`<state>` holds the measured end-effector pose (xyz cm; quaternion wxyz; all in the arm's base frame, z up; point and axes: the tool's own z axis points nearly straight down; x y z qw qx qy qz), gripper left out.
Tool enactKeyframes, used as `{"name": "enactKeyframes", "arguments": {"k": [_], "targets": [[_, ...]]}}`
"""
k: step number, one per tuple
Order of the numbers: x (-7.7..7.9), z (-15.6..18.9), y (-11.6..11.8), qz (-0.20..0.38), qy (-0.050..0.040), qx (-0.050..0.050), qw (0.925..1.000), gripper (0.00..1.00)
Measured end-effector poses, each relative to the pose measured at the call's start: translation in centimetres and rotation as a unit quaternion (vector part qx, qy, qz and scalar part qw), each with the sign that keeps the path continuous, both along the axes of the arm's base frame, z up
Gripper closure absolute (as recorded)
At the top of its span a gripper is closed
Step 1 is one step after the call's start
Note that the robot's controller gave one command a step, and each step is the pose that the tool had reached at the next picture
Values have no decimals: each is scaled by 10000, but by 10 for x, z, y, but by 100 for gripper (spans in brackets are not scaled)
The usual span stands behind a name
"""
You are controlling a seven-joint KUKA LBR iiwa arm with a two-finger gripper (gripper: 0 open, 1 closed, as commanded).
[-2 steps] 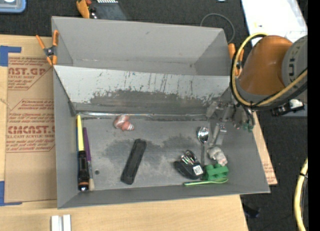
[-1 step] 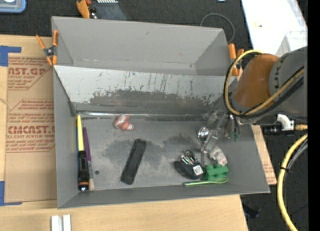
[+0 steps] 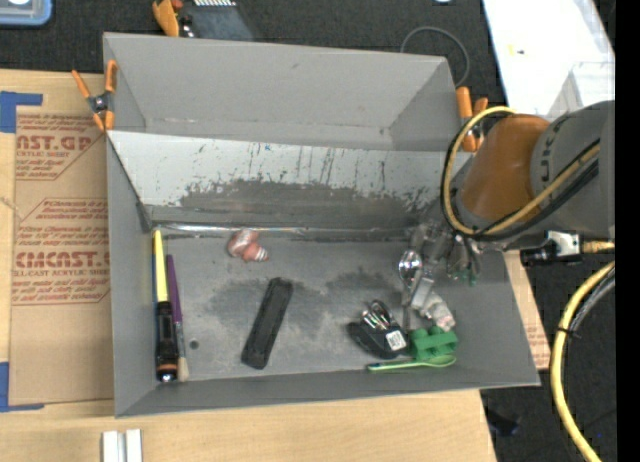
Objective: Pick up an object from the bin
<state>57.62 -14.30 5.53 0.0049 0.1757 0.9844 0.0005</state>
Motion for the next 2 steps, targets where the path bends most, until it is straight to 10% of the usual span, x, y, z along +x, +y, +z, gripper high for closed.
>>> {"name": "enactKeyframes", "arguments": {"k": [1,2], "targets": [[-18,11,-1,-915,-16,34,9958,0],[-6,15,-10,-1328,-58,10,9911,100]]}}
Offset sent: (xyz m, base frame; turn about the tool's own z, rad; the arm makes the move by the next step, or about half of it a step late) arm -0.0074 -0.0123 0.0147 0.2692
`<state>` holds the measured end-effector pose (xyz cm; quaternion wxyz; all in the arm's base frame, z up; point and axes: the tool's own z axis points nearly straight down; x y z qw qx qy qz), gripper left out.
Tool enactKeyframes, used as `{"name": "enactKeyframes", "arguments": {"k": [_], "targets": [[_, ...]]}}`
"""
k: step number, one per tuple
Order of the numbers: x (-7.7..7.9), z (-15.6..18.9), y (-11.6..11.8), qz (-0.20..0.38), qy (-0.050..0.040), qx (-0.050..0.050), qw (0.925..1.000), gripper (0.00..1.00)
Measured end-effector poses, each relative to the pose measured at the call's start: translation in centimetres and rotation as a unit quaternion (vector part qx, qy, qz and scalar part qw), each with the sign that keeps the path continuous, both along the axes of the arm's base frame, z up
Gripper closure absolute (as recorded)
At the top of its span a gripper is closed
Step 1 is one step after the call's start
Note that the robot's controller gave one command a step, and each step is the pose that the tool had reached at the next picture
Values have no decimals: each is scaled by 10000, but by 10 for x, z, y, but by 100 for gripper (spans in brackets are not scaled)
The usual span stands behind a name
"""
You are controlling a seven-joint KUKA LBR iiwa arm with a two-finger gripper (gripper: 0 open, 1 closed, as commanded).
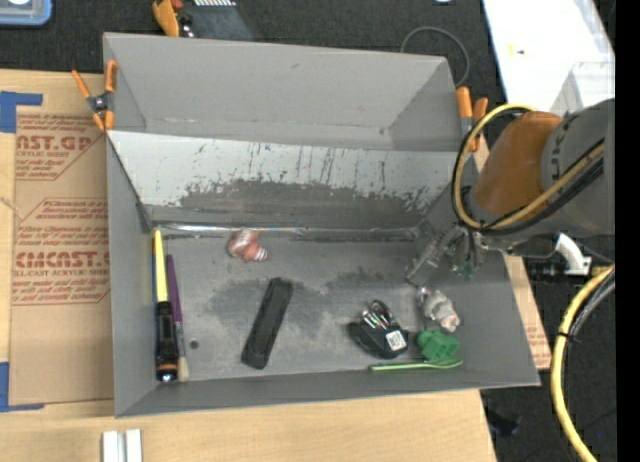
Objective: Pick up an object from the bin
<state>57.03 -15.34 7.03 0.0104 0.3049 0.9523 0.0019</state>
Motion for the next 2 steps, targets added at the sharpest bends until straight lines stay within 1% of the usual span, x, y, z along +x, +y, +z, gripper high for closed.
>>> {"name": "enactKeyframes", "arguments": {"k": [1,2], "targets": [[0,0,0,0,0,0,10000,100],[0,11,0,3,0,-1,10000,100]]}}
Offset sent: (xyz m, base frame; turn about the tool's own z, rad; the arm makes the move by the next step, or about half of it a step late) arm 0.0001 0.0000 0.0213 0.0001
